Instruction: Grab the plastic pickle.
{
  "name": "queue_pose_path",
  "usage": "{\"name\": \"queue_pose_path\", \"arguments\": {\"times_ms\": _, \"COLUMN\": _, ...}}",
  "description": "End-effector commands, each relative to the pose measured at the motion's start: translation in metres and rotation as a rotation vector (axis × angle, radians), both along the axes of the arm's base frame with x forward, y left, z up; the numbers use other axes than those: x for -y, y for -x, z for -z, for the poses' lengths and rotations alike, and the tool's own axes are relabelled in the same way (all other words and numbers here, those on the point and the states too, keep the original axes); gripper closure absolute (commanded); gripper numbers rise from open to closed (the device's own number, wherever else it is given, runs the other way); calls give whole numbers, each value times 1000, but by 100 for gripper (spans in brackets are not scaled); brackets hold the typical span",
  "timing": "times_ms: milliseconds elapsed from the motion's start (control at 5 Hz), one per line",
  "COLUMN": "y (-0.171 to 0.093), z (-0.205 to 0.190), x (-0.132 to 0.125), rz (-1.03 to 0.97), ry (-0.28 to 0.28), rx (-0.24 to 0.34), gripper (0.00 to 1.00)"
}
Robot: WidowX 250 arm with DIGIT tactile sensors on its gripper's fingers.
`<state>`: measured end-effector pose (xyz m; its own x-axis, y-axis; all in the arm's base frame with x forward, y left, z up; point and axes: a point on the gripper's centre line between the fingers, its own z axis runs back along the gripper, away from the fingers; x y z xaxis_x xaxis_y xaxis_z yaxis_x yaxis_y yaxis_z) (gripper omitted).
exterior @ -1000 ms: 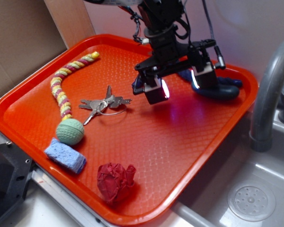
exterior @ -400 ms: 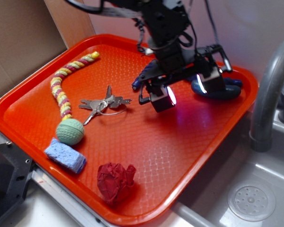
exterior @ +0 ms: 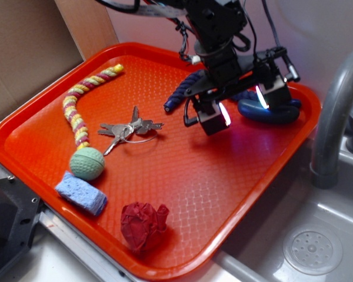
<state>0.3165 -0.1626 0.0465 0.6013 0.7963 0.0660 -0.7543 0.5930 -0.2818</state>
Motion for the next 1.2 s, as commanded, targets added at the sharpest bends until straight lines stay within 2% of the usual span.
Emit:
{"name": "queue_pose_path", "arguments": {"times_ms": 0, "y": -33, "z": -4, "x": 7, "rz": -19, "ry": -21, "rx": -39, "gripper": 0}}
{"name": "queue_pose_path", "arguments": {"times_ms": 200, "y": -37, "z": 10, "x": 13, "rz": 25, "ry": -60, "rx": -115, "gripper": 0}}
{"name": "queue_pose_path", "arguments": {"times_ms": 400, "y": -24, "z": 10, "x": 14, "rz": 142, "ry": -59, "rx": -177, "gripper": 0}}
{"name": "queue_pose_path", "arguments": {"times_ms": 600, "y": -4, "z": 2, "x": 5, "rz": 265, "ry": -59, "rx": -224, "gripper": 16}}
{"name": "queue_pose_path", "arguments": {"times_ms": 800, "y": 11, "z": -9, "x": -3, "rz": 308, "ry": -38, "rx": -270, "gripper": 100}}
{"name": "queue_pose_path", "arguments": {"times_ms": 1000, "y": 20, "z": -21, "x": -8, "rz": 317, "ry": -53, "rx": -300, "gripper": 100}}
